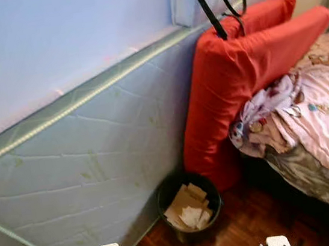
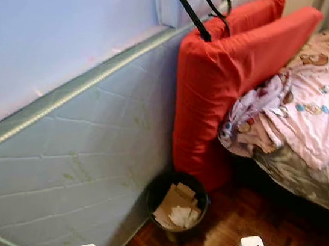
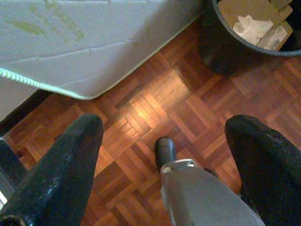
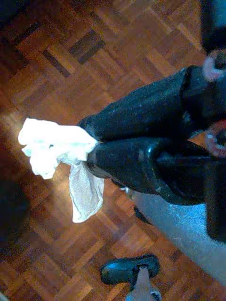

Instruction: Clean up the room

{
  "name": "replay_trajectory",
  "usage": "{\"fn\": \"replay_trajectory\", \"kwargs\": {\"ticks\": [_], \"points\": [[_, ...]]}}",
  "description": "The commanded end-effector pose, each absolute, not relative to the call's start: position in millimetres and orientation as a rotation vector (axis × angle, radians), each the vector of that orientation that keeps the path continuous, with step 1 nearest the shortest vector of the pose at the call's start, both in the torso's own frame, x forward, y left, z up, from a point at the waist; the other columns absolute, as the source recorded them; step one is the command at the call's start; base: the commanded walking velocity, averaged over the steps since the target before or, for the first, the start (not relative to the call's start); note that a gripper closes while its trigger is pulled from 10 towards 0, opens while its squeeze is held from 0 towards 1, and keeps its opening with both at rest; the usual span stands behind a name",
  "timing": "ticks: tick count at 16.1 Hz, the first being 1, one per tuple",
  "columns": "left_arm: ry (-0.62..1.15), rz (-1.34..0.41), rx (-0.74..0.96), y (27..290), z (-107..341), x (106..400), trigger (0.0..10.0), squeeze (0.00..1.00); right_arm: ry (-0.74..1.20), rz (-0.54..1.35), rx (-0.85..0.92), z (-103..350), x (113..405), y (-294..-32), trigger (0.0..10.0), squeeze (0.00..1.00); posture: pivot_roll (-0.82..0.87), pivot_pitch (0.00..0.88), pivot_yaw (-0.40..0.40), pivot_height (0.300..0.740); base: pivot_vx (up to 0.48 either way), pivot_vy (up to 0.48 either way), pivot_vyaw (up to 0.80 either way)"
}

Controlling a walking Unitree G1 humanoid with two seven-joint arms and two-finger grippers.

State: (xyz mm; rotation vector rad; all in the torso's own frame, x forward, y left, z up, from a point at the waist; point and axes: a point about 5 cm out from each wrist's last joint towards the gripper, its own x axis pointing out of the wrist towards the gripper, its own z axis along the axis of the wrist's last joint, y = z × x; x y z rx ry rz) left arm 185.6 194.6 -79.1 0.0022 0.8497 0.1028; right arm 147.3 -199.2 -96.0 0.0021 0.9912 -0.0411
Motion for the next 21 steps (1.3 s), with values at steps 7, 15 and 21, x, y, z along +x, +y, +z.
{"fn": "replay_trajectory", "kwargs": {"ticks": [7, 15, 21], "points": [[0.863, 0.116, 0.001, 196.1, -80.3, 183.2, 10.0, 0.0, 0.981, -0.033, -0.009, -95.3, 149.0, -198.6, 10.0, 0.0, 0.01, 0.0, -0.017, 0.74, 0.298, 0.0, 0.11], [0.862, 0.115, 0.004, 195.0, -80.5, 183.0, 10.0, 0.0, 0.985, -0.024, -0.012, -95.5, 148.5, -198.7, 10.0, 0.0, 0.0, 0.0, -0.02, 0.74, 0.186, 0.0, 0.8], [0.799, 0.114, -0.01, 194.4, -74.5, 192.5, 10.0, 0.0, 0.947, -0.044, 0.005, -93.8, 150.2, -199.6, 10.0, 0.0, 0.01, 0.0, -0.022, 0.74, 0.0, 0.0, 0.0]]}}
